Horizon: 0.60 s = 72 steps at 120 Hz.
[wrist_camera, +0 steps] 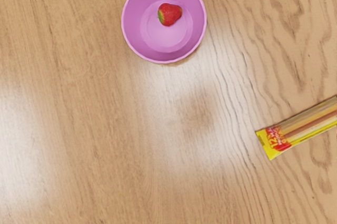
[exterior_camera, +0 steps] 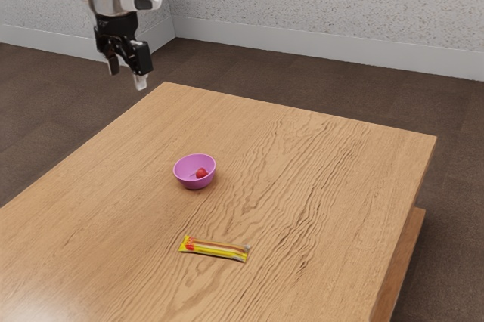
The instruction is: Take strawberry from the bowl
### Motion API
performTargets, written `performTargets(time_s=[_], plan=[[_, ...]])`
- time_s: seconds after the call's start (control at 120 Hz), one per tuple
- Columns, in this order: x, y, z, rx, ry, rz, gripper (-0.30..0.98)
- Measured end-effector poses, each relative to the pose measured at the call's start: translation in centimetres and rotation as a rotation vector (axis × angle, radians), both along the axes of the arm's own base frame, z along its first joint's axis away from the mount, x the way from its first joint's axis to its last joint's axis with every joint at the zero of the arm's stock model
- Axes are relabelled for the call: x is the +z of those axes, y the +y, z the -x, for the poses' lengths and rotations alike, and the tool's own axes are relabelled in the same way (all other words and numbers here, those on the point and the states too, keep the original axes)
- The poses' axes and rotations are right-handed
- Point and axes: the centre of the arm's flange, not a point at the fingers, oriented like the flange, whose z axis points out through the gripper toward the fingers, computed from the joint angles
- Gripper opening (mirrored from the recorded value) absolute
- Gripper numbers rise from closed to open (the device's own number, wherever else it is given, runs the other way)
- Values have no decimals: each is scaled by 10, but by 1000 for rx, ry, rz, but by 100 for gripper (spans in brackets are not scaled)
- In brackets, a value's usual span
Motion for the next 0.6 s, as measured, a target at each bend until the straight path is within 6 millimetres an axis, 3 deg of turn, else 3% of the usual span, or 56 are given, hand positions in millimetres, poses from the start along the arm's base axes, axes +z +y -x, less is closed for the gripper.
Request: performTargets(time_s=[0.3,0.467,0.6], plan=[[-7,-15,-4,-33,8,0,69],[-54,0,-32,-229,51,5,69],[-83,-3,-51,-437,60,29,69]])
